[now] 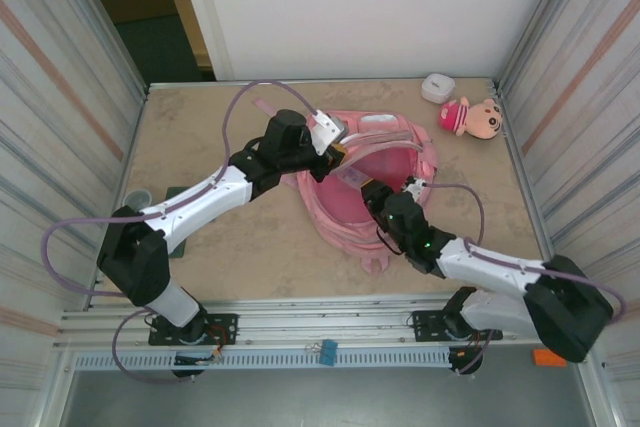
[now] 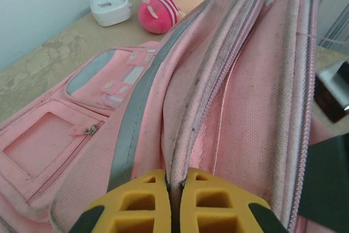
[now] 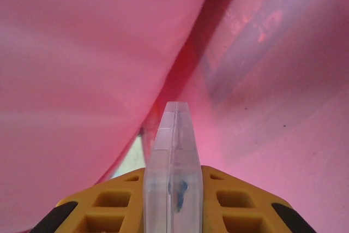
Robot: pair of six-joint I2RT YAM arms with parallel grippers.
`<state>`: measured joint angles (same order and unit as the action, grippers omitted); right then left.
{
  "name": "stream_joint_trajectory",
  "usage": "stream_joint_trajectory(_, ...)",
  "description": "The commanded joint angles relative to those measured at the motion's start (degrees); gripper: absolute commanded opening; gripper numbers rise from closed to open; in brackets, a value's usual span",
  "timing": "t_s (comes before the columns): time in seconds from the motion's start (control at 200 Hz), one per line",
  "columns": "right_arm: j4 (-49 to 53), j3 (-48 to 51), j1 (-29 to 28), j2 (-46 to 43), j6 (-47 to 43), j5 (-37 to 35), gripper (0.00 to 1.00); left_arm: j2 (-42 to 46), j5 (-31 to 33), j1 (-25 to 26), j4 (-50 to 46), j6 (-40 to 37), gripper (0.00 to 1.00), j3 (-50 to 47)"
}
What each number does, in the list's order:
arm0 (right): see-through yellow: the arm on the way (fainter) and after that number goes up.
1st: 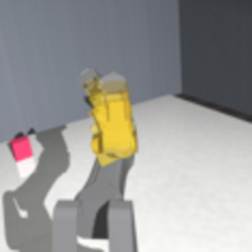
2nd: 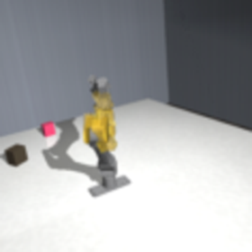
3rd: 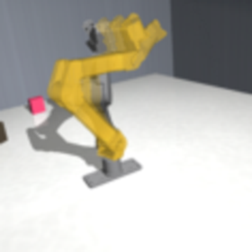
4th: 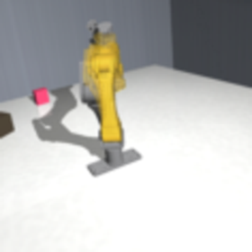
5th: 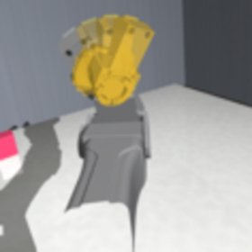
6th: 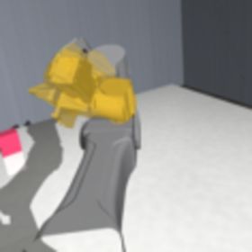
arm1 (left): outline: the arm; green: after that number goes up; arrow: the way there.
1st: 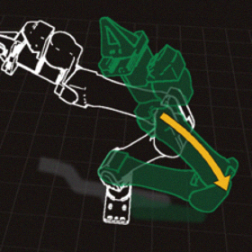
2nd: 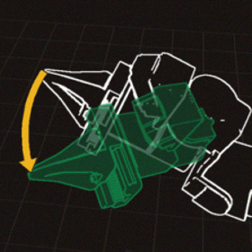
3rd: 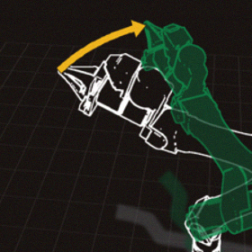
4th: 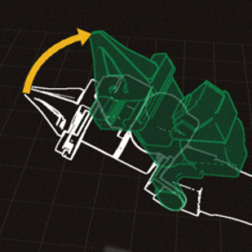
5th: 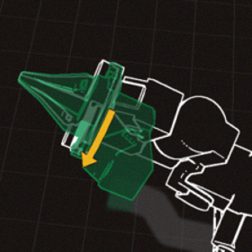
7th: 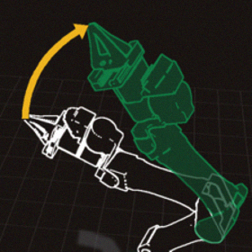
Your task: Pack books, pencil case, and school supplies into a backpack
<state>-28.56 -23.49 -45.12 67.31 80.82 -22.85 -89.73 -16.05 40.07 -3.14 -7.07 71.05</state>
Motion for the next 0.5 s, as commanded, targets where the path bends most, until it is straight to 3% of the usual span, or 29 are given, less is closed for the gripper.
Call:
stream_joint_trajectory(0.0, -10.04, -2.66, -1.02, 5.74, 4.39, -6.12, 0.06, 1.65, -1.46, -0.69, 7.09, 2.80, 0.00, 4.01)
stream_joint_trajectory(0.496, -25.81, -16.08, -2.15, 34.49, 8.70, -8.89, 0.09, 2.20, -2.53, -1.25, 7.53, 3.70, 0.00, 4.09)
